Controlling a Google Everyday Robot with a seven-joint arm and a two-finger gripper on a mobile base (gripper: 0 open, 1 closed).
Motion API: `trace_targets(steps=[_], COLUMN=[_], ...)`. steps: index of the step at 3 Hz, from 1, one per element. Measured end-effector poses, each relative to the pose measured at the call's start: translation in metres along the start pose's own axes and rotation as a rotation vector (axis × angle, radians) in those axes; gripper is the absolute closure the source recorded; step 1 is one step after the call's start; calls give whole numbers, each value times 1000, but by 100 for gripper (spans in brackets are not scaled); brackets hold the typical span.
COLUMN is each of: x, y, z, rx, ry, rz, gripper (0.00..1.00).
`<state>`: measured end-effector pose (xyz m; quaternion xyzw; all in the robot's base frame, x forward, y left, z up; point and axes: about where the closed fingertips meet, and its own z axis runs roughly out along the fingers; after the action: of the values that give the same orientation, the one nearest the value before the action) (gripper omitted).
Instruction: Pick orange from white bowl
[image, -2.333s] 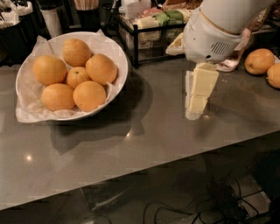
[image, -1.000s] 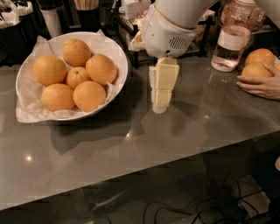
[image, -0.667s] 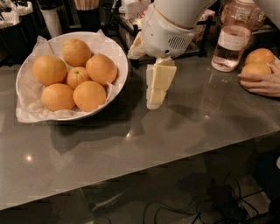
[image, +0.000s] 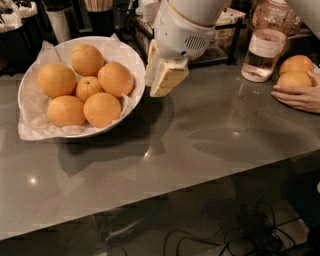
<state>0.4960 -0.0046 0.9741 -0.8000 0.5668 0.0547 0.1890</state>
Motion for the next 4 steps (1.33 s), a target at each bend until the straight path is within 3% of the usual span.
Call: trace_targets(steps=[1,2,3,4], x=[-14,-28,-40,-46], y=[-22,-45,-67,-86], z=[-2,0,6,20], rx=[22,37,44,39], ry=[10,-1,-30,-78], rz=[-63,-124,-171,-186], gripper=[63,41,31,33])
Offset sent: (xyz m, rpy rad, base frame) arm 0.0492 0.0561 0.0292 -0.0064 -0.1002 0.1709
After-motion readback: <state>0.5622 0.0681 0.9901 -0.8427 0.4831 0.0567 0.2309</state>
